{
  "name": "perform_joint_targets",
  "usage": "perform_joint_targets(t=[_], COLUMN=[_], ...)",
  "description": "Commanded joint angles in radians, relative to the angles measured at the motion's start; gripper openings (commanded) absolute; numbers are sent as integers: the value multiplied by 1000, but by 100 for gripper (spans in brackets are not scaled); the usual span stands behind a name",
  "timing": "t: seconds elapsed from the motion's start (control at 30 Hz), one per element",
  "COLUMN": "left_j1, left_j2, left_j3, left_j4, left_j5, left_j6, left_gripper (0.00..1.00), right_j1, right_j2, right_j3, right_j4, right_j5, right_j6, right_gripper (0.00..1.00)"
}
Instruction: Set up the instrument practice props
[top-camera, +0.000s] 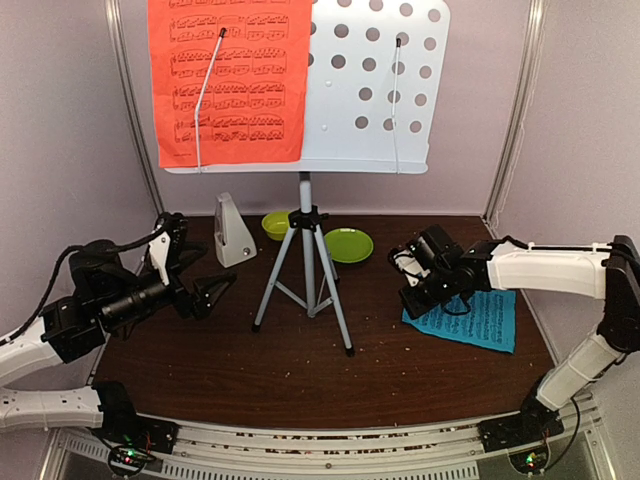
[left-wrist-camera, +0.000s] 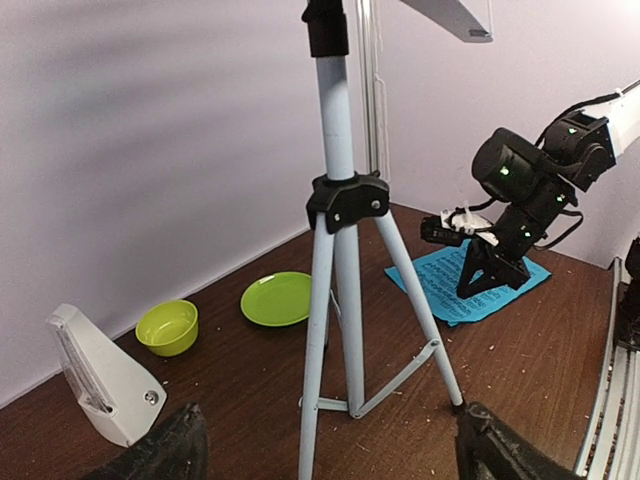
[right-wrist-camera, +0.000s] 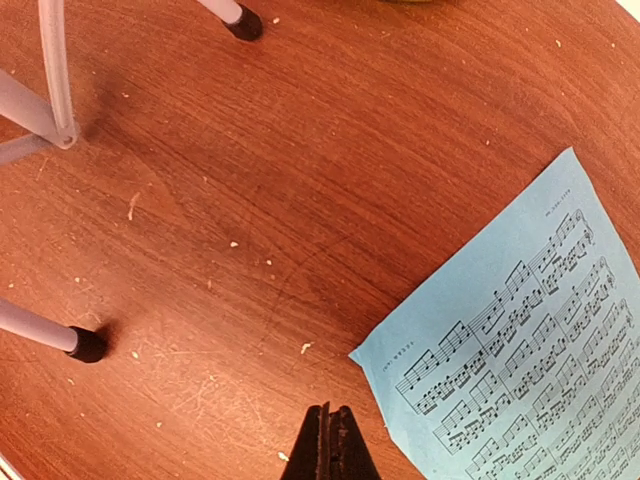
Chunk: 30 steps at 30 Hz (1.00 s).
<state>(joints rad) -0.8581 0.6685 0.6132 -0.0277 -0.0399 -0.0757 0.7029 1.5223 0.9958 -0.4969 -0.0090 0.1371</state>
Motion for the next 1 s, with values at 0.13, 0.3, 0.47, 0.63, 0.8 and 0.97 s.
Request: perform_joint_targets(t=[0.13, 0.3, 0.47, 0.63, 0.8, 0.97], left_j1=[-4, -12, -29, -38, -61, -96], left_j2=[-26, -8, 25, 54, 82, 85], left_j3=[6, 9, 14, 13, 25, 27], left_j4=[11, -1, 7, 35, 34, 40], left_j5=[58, 70, 62, 76, 69, 67], left_j6=[74, 87, 98, 102, 123, 160], left_gripper=[88, 88, 88, 88, 88, 88], right_j1=[1, -11, -20, -23, -23, -16], right_j2=[157, 242, 291, 341, 344, 245], right_j3=[156, 158, 162, 179, 174, 148], right_j4=[-153, -164, -164, -155, -151, -157], right_j5=[79, 104, 137, 145, 130, 17], right_j6=[-28, -15, 2, -1, -9, -47], right_gripper=[27, 35, 36, 30, 3, 0])
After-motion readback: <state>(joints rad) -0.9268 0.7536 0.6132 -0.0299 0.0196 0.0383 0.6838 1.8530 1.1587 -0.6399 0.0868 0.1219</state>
